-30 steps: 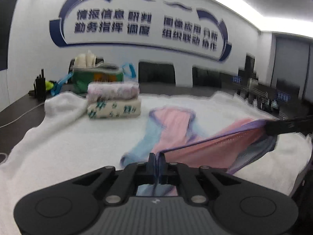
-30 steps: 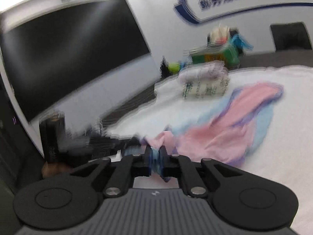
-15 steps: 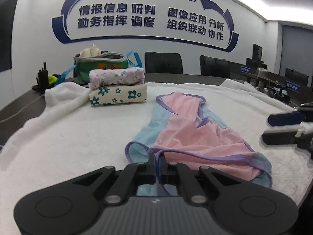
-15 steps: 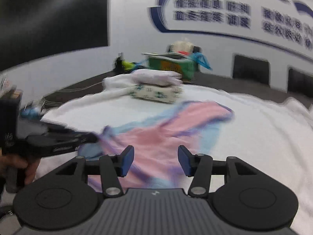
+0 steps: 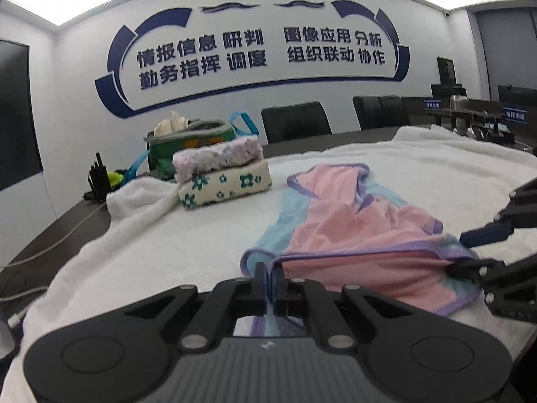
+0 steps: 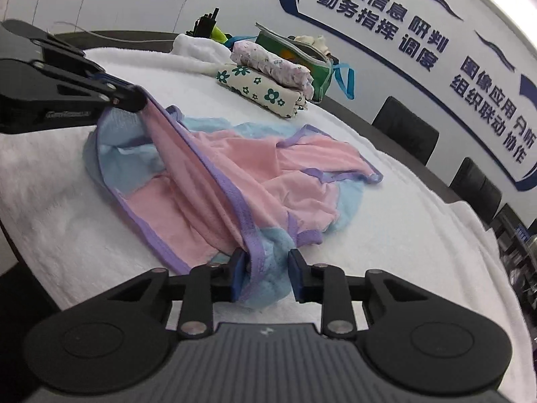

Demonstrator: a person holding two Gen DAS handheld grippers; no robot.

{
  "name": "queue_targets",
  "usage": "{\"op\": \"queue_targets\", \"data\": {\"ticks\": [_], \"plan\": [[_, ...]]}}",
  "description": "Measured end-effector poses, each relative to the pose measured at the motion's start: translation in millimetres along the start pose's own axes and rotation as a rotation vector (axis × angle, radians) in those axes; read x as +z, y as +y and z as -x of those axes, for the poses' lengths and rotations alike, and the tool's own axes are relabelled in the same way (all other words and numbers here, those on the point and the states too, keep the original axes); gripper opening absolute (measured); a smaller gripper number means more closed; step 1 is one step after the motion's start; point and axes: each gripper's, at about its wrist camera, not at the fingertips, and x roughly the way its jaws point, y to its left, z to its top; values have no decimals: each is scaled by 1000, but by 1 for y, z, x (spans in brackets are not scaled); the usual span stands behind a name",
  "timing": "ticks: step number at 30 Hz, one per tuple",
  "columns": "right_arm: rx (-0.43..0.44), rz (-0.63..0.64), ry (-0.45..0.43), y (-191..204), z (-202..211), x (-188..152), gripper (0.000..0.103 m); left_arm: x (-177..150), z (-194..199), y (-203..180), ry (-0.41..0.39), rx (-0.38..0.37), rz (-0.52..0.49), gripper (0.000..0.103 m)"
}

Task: Fold clothes
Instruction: 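Drag the garment edge with the left gripper to flatten it while the right gripper grasps trim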

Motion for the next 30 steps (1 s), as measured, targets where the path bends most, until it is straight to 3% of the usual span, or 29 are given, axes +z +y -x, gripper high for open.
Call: {"op": "queue_targets", "data": {"ticks": [4, 8, 13, 15, 16, 17, 18, 20, 21, 25, 27, 28, 30], "plan": [[12, 25, -9, 4, 7, 2, 29, -6, 6, 1, -4, -3, -12, 7], [61, 14, -56, 6, 18, 9, 33, -9, 10, 3, -2, -35, -21, 21], [28, 72, -58, 17, 14, 13, 32, -7, 8, 5, 7, -18, -18, 22], [6, 98, -47, 18, 10, 12, 32, -6, 8, 6, 10, -12, -16, 18], [-6, 115, -36, 19, 7, 10, 32, -6, 7, 6, 12, -9, -16, 4], [-21, 137, -24, 20, 5, 8, 32, -6, 7, 7, 13, -5, -15, 1], [-31, 164, -10, 22, 3, 4, 31, -5, 7, 7, 15, -2, -14, 1], [-26, 181, 2, 19, 3, 0, 17, -4, 6, 8, 18, 4, -13, 1], [-13, 166, 6, 16, 4, -1, 16, -4, 8, 8, 10, 10, -19, 1], [13, 65, -32, -10, 25, 5, 14, 8, 38, 1, -129, 46, -75, 1], [2, -6, -65, -27, 38, 7, 19, 9, 47, -2, -160, 39, -76, 1], [-10, -28, -78, -32, 41, 5, 27, 8, 50, -3, -164, 35, -73, 1], [-40, -21, -64, -31, 41, -2, 34, 3, 50, -7, -150, 26, -73, 1]]}}
